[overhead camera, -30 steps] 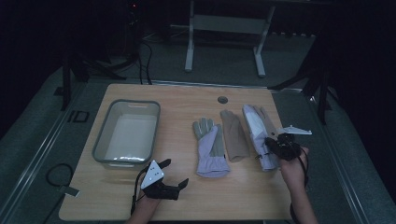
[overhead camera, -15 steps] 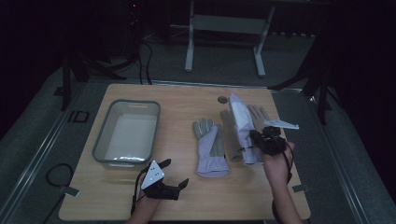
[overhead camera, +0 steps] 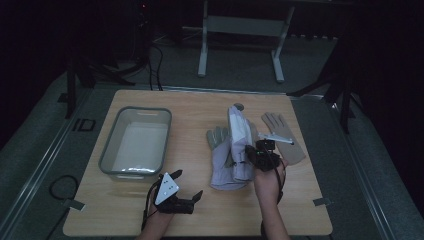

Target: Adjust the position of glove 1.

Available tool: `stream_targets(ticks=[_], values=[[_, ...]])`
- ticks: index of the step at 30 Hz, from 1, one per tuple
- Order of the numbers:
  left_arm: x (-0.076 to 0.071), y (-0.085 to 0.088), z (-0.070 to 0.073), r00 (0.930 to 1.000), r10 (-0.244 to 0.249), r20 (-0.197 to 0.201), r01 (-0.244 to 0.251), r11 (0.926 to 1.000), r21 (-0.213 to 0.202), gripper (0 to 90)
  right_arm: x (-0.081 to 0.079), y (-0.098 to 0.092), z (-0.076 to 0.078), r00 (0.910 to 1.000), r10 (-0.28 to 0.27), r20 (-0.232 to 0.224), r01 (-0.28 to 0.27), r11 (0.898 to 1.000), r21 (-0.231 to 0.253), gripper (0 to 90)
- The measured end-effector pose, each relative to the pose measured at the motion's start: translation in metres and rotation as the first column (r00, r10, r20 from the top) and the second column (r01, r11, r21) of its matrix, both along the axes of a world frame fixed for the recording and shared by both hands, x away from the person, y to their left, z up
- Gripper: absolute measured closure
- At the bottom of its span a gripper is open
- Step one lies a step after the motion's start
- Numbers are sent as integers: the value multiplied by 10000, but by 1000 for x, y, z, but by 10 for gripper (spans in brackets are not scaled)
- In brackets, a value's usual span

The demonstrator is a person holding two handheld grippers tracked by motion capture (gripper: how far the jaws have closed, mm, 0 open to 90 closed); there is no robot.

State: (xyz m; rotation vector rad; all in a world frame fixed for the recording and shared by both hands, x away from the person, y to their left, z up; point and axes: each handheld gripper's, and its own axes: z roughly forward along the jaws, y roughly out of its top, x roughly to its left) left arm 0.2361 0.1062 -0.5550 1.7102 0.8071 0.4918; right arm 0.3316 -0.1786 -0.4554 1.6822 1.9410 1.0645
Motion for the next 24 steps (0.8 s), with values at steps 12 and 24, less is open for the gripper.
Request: stream_targets(ticks=[12, 24], values=[[-2, -2, 8, 9993, -354, 142, 359, 9986, -400, 20, 3, 41, -16, 9992, -391, -58, 389, 9989, -273, 883], [4, -1, 0, 9984, -287, -485, 271, 9991, -320, 20, 10, 49, -50, 9984, -197, -538, 172, 9988, -451, 845]])
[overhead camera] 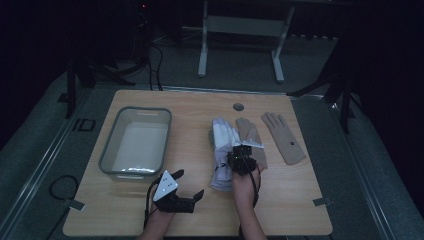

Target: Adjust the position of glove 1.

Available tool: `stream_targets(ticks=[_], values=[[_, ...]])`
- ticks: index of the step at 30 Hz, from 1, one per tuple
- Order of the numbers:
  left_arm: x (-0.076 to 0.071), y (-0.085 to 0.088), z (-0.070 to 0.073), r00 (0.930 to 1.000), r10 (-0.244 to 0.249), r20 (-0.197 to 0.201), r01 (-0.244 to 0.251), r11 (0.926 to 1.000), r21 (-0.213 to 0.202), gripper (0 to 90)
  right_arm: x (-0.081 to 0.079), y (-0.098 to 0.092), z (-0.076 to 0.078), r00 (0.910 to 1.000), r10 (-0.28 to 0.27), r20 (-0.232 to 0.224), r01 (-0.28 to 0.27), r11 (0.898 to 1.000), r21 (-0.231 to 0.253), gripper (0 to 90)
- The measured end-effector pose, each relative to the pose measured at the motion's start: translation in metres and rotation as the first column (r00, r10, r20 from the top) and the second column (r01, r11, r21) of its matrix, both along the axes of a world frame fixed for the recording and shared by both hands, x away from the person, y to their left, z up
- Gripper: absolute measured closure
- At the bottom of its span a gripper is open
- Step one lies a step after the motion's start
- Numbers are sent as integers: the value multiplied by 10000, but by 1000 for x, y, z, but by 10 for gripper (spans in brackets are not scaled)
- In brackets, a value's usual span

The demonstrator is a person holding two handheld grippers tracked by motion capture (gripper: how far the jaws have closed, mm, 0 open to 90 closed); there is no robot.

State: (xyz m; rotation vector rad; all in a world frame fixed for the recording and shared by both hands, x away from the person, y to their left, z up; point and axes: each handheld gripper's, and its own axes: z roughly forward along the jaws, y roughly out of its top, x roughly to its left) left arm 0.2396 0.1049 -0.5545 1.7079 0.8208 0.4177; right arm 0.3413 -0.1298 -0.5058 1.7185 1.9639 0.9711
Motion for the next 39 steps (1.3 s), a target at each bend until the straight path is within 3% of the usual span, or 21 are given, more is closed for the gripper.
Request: stream_targets(ticks=[5, 6, 7, 11, 13, 17, 20, 21, 24, 25, 26, 28, 29, 34, 35, 36, 37, 39], values=[[0, 1, -1, 10000, -19, -3, 19, 10000, 93, 20, 0, 4, -5, 9996, 276, -36, -276, 9995, -171, 791], [1, 2, -2, 10000, -50, -77, 50, 10000, 22, 20, -1, 5, -4, 9994, 342, -13, -342, 9990, -285, 763], [1, 2, -2, 9999, -64, -77, 64, 10000, 18, 20, 0, 3, -2, 9977, 673, 89, -669, 9970, -379, 676], [0, 1, -2, 9998, -182, -15, 182, 9998, 63, 20, 2, -5, 2, 9916, 1294, 69, -1287, 9897, -622, 569], [0, 1, -2, 9997, -227, -15, 227, 9997, 69, 20, 4, -12, 4, 9874, 1577, 152, -1567, 9862, -526, 498], [0, -1, -3, 9997, -225, -32, 226, 9996, 196, 20, 6, -26, 12, 9695, 2438, 241, -2430, 9695, -312, 419], [0, -2, -4, 9998, -202, -37, 203, 9995, 257, 20, 8, -33, 16, 9638, 2652, 263, -2642, 9638, -366, 353], [0, -2, -5, 9998, -173, -47, 175, 9994, 314, 20, 10, -42, 20, 9501, 3114, 188, -3110, 9501, -236, 269], [0, -3, -5, 9998, -164, -66, 166, 9993, 333, 20, 10, -48, 23, 9388, 3440, 198, -3433, 9387, -302, 226], [0, -3, -7, 9997, -199, -116, 202, 9995, 228, 20, 10, -56, 26, 9174, 3972, 241, -3974, 9176, 58, 122], [0, -3, -7, 9994, -323, -132, 325, 9994, 121, 20, 9, -59, 27, 9075, 4186, 344, -4194, 9076, 187, 126], [-1, -3, -7, 9980, -621, -72, 620, 9980, -79, 20, 6, -64, 30, 8831, 4665, 501, -4663, 8845, -169, 112], [-2, -3, -7, 9974, -719, -9, 719, 9974, -73, 20, 5, -66, 32, 8755, 4793, 616, -4789, 8776, -212, 113], [-4, -7, -5, 9976, -667, -177, 673, 9971, 363, 20, -1, -83, 34, 8122, 5682, 1323, -5571, 8227, -1133, 146], [-3, -8, -5, 9977, -602, -317, 614, 9974, 387, 20, -1, -87, 33, 8082, 5714, 1427, -5538, 8197, -1462, 147], [-2, -8, -4, 9970, -593, -499, 614, 9973, 412, 20, -1, -91, 32, 8104, 5705, 1334, -5506, 8195, -1591, 154], [0, -8, -3, 9964, -515, -677, 545, 9976, 433, 20, -1, -95, 30, 8125, 5714, 1153, -5537, 8184, -1539, 158], [3, -7, -2, 9953, -265, -928, 314, 9982, 511, 20, 2, -104, 27, 8230, 5604, 925, -5496, 8269, -1195, 164]])
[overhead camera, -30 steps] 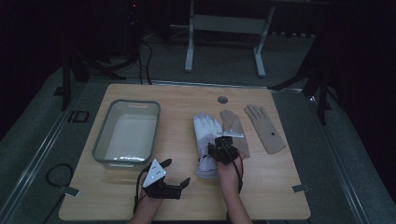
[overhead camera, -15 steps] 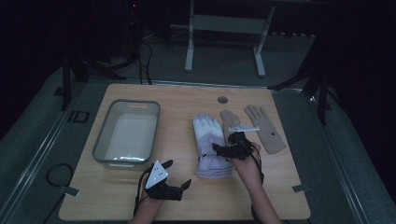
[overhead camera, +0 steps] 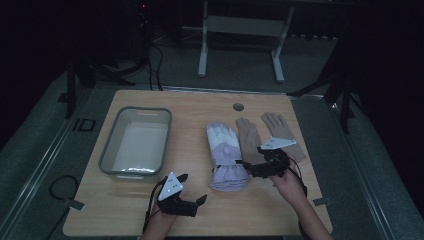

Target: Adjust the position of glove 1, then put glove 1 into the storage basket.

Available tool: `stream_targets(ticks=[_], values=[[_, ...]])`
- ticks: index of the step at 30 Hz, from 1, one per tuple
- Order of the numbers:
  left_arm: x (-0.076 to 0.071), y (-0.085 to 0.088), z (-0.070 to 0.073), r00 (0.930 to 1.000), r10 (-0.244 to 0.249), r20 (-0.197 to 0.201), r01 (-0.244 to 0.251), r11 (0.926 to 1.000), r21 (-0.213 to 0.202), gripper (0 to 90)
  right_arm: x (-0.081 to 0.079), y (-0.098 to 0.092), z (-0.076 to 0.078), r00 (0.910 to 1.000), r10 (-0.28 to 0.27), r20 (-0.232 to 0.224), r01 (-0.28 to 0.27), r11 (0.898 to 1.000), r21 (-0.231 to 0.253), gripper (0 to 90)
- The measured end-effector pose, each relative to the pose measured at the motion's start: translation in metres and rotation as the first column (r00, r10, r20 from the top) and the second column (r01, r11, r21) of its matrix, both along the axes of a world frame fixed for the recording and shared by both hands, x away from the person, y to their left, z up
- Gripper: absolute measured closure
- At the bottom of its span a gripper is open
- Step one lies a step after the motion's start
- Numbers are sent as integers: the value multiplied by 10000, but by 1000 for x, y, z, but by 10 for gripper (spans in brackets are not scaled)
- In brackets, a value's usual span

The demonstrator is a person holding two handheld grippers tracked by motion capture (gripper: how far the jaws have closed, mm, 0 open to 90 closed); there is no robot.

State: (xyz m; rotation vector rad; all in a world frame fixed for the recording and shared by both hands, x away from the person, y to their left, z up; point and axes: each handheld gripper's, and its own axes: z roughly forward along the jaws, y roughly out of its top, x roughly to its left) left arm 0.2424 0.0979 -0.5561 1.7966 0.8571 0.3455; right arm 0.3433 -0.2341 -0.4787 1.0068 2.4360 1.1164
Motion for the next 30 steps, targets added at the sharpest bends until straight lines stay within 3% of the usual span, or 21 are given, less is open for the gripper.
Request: stream_targets(ticks=[2, 5, 10, 12, 15, 17, 19, 21, 24, 26, 30], values=[[3, 1, 1, 9995, 177, -274, -176, 9998, 17, 20, 3, -7, -3, 9997, -197, -108, 198, 9998, 30, 164], [10, -1, 6, 9973, 293, -675, -306, 9993, -193, 20, 10, -13, -7, 9989, -411, -240, 422, 9981, 458, 166], [20, -10, 18, 9976, 228, -655, -250, 9991, -343, 20, 17, -7, -12, 9983, -448, -382, 479, 9953, 836, 163], [25, -18, 25, 9980, 125, -615, -141, 9996, -259, 21, 17, 2, -11, 9988, -371, -309, 394, 9961, 785, 110], [32, -31, 34, 9983, 337, -469, -320, 9988, 378, 20, 16, 16, -8, 9996, -100, -257, 113, 9986, 515, 109], [39, -40, 40, 9955, 576, -750, -535, 9970, 563, 21, 20, 21, -6, 9995, -248, -202, 257, 9985, 474, 152], [46, -46, 44, 9936, 438, -1039, -366, 9969, 697, 21, 24, 23, -3, 9991, -428, -50, 430, 9978, 506, 271], [53, -52, 47, 9922, 487, -1145, -375, 9945, 979, 100, 30, 24, -1, 9972, -750, 55, 746, 9959, 504, 393], [62, -57, 46, 9849, 400, -1687, -245, 9953, 932, 166, 38, 25, -4, 9963, -784, -361, 811, 9934, 811, 488], [66, -61, 43, 9785, 367, -2028, -149, 9940, 1081, 228, 40, 25, -11, 9944, -724, -771, 791, 9930, 878, 495], [70, -65, 29, 9592, 596, -2762, -202, 9895, 1431, 241, 41, 25, -28, 9863, -871, -1404, 968, 9932, 641, 488]])
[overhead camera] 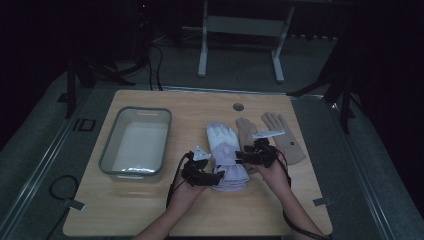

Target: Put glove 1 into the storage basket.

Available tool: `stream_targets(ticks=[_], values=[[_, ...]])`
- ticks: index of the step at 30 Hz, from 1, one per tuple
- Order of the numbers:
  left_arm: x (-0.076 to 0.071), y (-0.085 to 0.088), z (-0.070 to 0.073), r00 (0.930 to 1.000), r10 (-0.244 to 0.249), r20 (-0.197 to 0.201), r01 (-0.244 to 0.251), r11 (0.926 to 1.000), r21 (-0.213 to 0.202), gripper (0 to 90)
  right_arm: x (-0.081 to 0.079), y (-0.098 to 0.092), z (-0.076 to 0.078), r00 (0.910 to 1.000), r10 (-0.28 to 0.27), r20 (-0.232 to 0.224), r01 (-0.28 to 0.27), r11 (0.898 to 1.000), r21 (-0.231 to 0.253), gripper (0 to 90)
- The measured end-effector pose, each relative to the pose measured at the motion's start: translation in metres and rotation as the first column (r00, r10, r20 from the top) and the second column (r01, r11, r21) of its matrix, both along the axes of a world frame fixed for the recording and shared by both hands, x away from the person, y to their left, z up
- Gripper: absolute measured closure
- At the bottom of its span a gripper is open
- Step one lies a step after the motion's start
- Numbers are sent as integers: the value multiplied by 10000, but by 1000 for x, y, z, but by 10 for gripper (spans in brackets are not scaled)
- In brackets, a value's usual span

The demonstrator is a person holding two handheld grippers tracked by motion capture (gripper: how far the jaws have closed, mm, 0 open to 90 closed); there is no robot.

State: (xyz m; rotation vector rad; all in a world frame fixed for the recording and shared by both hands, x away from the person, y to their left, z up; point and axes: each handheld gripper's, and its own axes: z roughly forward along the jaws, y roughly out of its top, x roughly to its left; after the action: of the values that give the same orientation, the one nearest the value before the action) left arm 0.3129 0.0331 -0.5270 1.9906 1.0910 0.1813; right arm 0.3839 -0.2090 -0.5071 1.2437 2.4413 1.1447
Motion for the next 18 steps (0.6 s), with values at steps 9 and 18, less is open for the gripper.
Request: stream_targets(ticks=[9, 18], values=[[2, 0, -18, 9968, -232, -764, 252, 9994, 253, 241, 9, 8, -26, 9835, -96, -1807, 31, 9993, -364, 483], [5, 3, -27, 9922, -606, -1088, 610, 9981, -3, 241, 12, 5, -38, 9665, 478, -2522, -253, 9955, 918, 665]])
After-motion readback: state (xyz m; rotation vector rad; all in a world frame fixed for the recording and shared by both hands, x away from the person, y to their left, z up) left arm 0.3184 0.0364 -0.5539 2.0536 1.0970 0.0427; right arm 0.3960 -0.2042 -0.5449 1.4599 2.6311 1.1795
